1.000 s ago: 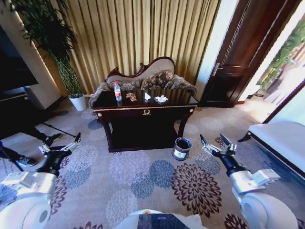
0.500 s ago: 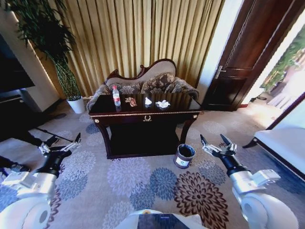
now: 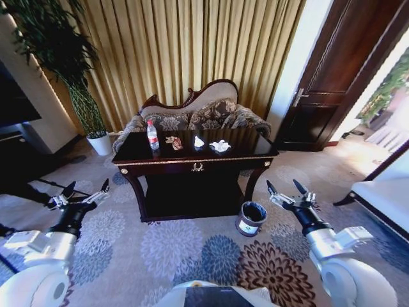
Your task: Move to the front of the table and place the trash on the table into the trash bin.
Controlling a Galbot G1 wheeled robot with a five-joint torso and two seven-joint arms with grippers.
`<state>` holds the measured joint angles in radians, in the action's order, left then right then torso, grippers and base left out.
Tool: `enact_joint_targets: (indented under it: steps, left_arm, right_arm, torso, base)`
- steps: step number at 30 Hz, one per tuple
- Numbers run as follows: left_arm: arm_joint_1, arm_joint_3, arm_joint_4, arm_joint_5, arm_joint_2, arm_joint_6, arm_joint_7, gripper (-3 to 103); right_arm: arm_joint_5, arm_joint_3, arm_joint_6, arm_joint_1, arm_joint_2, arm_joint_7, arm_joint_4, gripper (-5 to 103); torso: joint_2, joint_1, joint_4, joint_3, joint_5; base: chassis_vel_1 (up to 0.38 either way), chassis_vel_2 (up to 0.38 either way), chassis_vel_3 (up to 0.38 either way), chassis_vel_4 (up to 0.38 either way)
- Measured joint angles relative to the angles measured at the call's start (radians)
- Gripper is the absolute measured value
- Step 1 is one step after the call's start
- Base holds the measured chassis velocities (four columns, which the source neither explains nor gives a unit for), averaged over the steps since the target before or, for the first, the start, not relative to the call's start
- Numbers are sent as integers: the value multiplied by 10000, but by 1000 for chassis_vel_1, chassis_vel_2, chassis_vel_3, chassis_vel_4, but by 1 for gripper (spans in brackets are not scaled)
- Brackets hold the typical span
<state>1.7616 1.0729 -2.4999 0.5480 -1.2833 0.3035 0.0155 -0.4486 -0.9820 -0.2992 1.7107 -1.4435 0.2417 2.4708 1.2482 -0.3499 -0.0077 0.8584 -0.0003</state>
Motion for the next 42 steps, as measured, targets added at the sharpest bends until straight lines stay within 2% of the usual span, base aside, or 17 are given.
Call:
enact_joint_targets:
  steps: [42]
  left_arm:
    - [49, 70, 0, 7, -54, -65, 0, 100]
  right_arm:
    - [233, 183, -3, -32, -24, 5, -15, 100]
  torso:
    - [2, 3, 3, -1, 1]
  base:
    - [-156, 164, 156, -164]
